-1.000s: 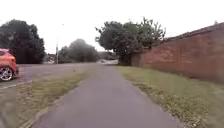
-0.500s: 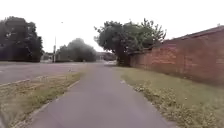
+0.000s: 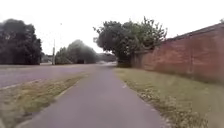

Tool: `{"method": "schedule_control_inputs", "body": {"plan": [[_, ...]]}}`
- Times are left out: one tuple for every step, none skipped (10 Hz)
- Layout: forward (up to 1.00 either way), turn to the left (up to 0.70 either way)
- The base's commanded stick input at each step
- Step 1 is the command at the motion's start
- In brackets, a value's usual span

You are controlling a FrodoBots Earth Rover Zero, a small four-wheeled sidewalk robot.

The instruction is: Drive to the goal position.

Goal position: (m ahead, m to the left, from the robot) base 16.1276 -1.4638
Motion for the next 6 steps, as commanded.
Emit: {"method": "schedule_control_inputs", "body": {"plan": [[1.0, 0.0], [1.0, 0.0], [1.0, 0.0], [1.0, 0.0], [1.0, 0.0], [1.0, 0.0]]}}
